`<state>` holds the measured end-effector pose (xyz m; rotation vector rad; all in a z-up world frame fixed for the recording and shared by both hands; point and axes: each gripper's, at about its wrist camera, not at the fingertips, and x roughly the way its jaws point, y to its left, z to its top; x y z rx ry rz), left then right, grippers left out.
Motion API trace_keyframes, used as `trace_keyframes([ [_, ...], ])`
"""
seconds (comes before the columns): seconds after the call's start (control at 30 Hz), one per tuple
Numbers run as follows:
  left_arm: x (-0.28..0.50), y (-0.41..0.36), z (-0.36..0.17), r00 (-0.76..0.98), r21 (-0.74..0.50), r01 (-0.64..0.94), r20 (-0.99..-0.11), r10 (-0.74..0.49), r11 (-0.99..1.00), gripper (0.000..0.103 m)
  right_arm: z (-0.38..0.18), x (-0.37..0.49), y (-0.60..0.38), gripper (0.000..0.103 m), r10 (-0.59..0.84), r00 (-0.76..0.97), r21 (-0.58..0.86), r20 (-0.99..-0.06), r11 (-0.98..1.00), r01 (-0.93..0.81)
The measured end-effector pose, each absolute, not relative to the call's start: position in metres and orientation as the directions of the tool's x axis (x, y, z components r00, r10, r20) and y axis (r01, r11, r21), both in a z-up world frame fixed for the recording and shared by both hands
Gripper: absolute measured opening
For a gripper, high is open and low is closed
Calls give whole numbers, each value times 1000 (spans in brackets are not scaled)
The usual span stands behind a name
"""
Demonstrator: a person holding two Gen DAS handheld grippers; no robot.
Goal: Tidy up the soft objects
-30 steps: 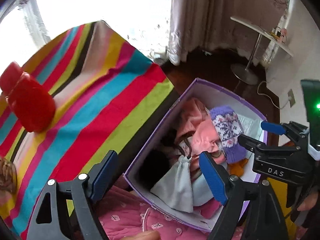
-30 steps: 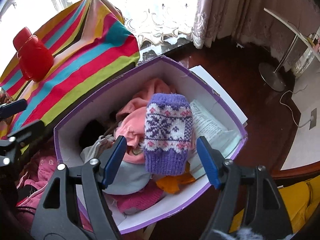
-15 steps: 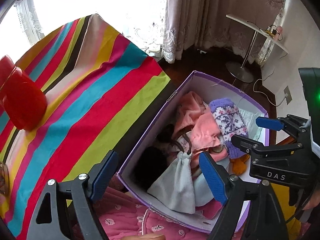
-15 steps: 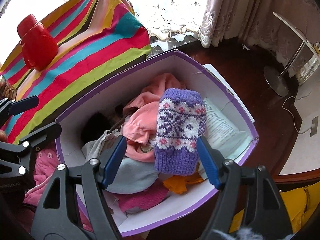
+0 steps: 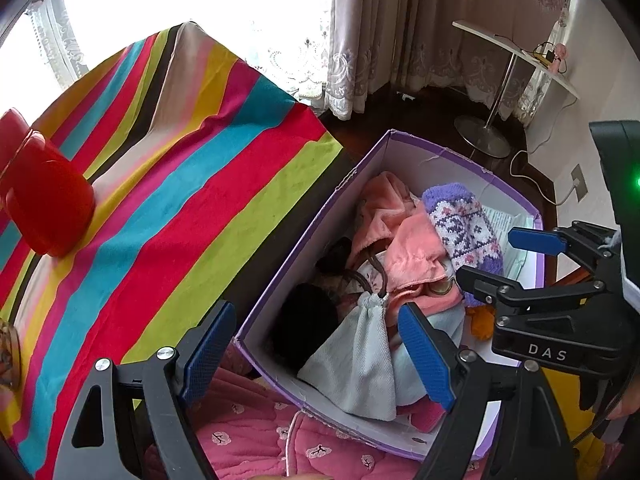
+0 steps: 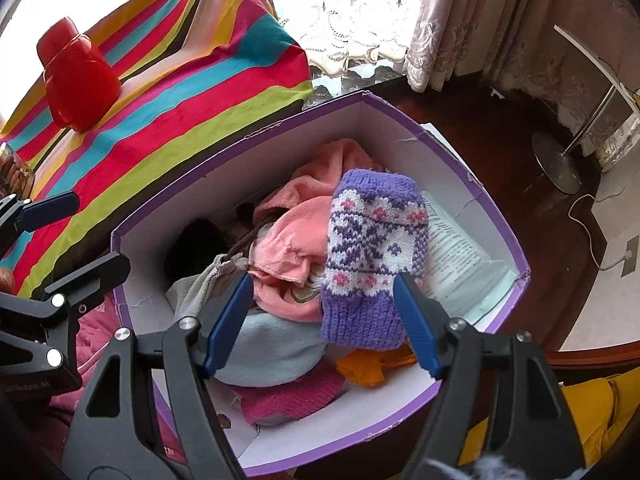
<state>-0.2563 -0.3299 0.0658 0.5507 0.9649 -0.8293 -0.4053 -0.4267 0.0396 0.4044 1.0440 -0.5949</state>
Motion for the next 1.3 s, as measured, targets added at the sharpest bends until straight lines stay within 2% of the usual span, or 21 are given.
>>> trace_keyframes([
  [1.3,-264,-334,53,301,79,824,-900,-315,561,84,30,-406,-423,76,-252,350,36,-902,764,644],
])
